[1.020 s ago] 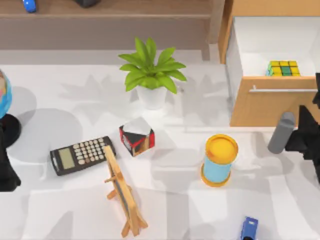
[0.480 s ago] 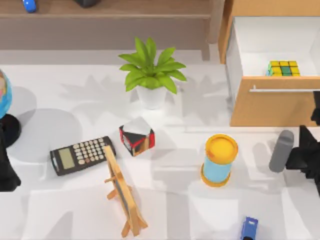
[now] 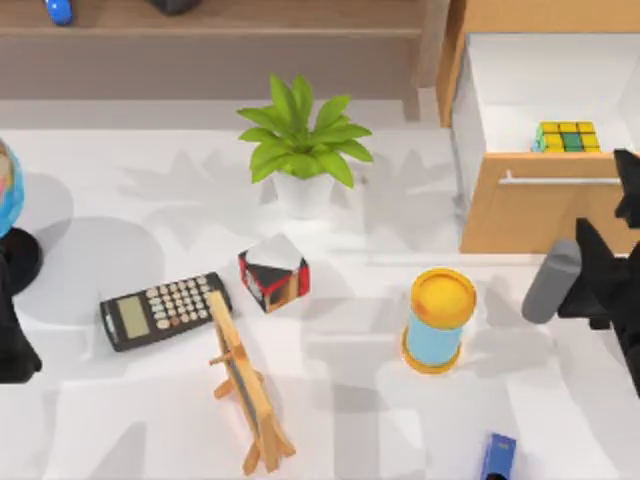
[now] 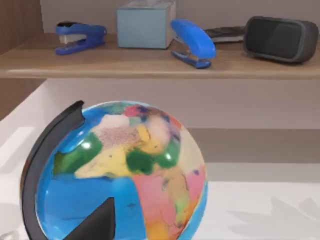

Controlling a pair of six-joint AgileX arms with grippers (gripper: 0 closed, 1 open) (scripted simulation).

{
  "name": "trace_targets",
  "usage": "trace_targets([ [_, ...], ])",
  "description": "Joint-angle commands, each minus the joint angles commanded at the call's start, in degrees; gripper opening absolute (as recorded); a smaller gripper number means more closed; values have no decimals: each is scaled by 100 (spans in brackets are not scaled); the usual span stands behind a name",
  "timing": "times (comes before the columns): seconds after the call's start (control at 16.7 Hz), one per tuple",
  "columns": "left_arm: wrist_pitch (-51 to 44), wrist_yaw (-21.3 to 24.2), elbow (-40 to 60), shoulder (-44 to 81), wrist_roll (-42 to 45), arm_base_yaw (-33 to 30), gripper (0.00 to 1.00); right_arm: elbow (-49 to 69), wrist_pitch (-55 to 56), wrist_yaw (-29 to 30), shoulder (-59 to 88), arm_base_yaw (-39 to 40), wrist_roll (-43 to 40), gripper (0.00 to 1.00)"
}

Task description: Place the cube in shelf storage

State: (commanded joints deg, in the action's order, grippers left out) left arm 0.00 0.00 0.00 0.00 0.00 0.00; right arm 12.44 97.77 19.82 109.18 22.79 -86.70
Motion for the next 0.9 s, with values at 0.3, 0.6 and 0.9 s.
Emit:
trace_targets([
  [0.3,0,0,0,0,0,0,100,470,-1073,-235,-1161,409,615,100],
  [0.6,0,0,0,0,0,0,100,1533,-3012,-315,-1883,448,1620,100],
  [0.9,0,0,0,0,0,0,100,3042,-5692,-332,-1900,192,2993,100],
])
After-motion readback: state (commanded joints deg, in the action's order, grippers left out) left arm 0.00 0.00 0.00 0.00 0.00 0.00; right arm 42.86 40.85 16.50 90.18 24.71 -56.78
